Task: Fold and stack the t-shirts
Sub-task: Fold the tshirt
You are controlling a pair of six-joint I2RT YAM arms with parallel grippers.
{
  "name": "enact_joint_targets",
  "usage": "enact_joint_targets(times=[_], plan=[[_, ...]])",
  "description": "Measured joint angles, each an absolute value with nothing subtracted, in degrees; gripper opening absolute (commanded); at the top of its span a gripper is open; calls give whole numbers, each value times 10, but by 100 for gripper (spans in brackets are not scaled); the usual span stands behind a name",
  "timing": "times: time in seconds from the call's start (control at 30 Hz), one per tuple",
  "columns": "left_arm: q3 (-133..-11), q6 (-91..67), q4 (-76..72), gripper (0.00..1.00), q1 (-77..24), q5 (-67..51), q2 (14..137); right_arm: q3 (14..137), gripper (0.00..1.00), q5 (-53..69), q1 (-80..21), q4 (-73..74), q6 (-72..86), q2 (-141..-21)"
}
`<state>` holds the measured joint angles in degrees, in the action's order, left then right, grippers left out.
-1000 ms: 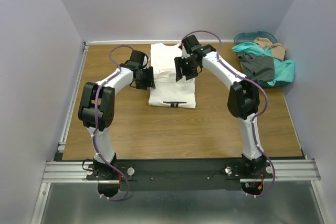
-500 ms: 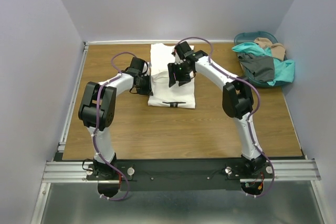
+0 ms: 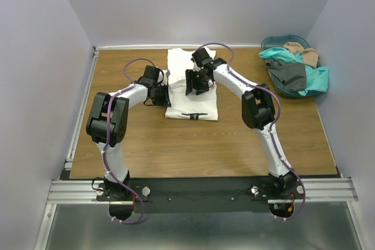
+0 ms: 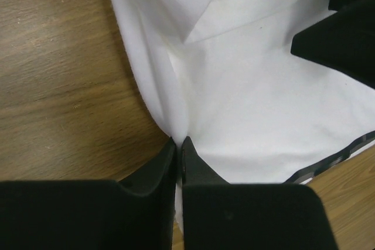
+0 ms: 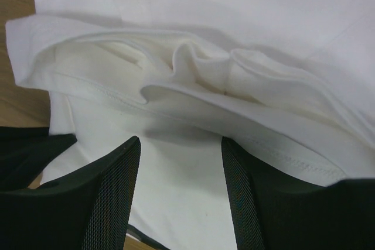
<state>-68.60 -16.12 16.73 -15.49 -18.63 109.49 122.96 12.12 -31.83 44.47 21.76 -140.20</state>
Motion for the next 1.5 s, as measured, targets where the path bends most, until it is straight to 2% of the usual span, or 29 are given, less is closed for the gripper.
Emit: enact_joint_targets(times=[0.5,0.7,0.8,0.9,0.93,0.97,1.03,1.13,1.37,1.5], plan=[[-681,-114,163,11,-155,-197,1092,1381,67,-10,-317,426,238,-1474],[-672,-109,155,12,-155,-200,1087,1400,69,-49,-310,398,243,-1474],[-670,-109,158,18,-155,-199,1083,1400,70,-57,-303,392,246,-1472],[-670,-110,169,29,-155,-199,1079,1394,70,-60,-298,386,246,-1459],[-670,-110,175,37,-155,-199,1077,1384,70,-62,-297,383,246,-1453],[-671,-111,184,40,-155,-198,1074,1374,70,-63,-294,384,246,-1436],[-672,-114,201,52,-155,-191,1069,1326,70,-64,-291,374,246,-1394],[-685,-121,233,60,-155,-185,1063,1243,70,-64,-290,374,245,-1317],[-705,-131,263,60,-155,-176,1030,1009,70,-47,-290,345,247,-1131],[-701,-138,263,60,-155,-177,1021,889,69,-29,-290,334,262,-1092]])
